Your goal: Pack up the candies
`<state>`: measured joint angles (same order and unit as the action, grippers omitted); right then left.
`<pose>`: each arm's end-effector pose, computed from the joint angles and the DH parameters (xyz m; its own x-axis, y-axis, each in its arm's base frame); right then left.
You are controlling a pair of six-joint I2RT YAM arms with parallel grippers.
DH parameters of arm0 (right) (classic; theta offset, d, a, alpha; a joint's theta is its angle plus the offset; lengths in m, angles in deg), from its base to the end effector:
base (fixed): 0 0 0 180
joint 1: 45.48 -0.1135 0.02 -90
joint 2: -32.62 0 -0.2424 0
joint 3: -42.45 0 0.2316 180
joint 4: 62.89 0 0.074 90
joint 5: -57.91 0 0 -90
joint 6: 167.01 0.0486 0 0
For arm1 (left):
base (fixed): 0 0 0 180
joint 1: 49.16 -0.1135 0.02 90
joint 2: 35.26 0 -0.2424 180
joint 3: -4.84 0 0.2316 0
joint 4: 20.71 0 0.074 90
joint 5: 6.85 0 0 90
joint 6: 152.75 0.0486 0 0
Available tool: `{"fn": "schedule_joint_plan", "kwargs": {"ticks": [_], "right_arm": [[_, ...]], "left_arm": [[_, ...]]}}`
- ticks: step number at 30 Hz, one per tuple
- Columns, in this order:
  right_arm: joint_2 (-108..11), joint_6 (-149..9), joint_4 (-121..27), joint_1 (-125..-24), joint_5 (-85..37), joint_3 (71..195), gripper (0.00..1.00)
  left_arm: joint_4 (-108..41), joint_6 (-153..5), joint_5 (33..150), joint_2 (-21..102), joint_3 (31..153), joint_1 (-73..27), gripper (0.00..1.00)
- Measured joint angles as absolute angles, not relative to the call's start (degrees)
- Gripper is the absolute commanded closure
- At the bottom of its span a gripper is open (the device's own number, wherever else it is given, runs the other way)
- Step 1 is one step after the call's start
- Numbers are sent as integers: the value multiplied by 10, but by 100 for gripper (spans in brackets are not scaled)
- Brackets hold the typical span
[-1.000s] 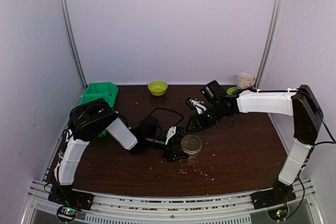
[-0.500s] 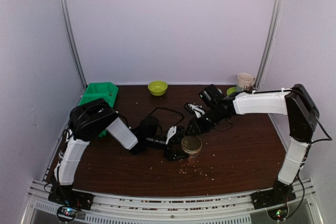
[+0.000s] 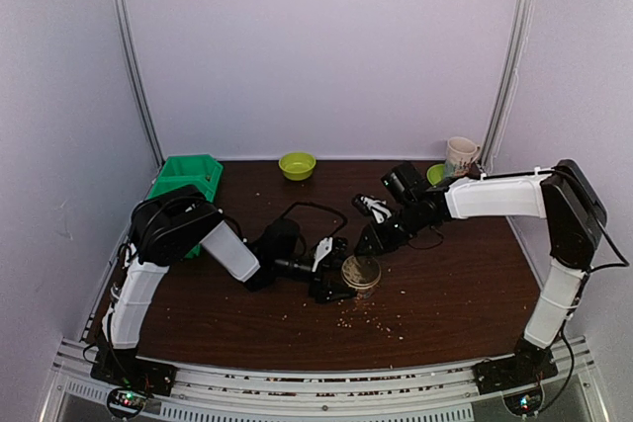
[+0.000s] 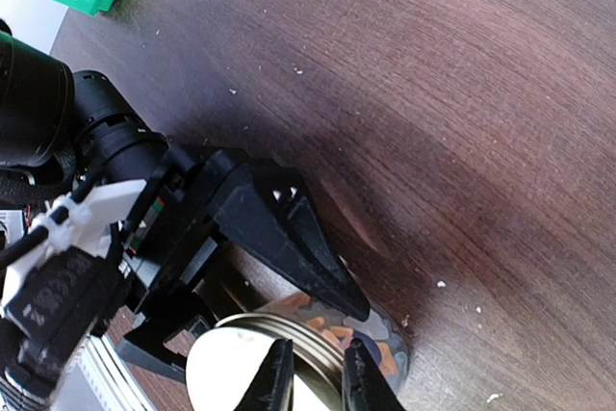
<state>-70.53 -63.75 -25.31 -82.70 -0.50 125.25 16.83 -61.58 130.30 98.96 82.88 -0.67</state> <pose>0.2661 0.2341 0.1712 -0.8258 -0.3819 -0.4150 -0.5623 0.6141 0.5539 0.2513 -0.3377 0.0606 -0.1920 0.2379 -0.9521 0.9738 -0.0744 -0.2149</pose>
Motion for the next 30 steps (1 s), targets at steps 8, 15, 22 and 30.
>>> {"fn": "schedule_joint_plan", "kwargs": {"ticks": [8, 15, 22, 30], "right_arm": [[-683, -637, -275, -820, -4, 1220, 91], [-659, -633, -296, -817, -8, 1189, 93], [-625, -629, -307, -817, -14, 1147, 93], [-590, -611, -329, -816, -14, 1100, 93]], "left_arm": [[167, -616, 1303, 990, 829, -7, 18], [167, -615, 1306, 990, 830, -7, 18], [166, -613, 1310, 990, 830, -4, 19], [166, -611, 1312, 990, 830, -3, 19]]}}
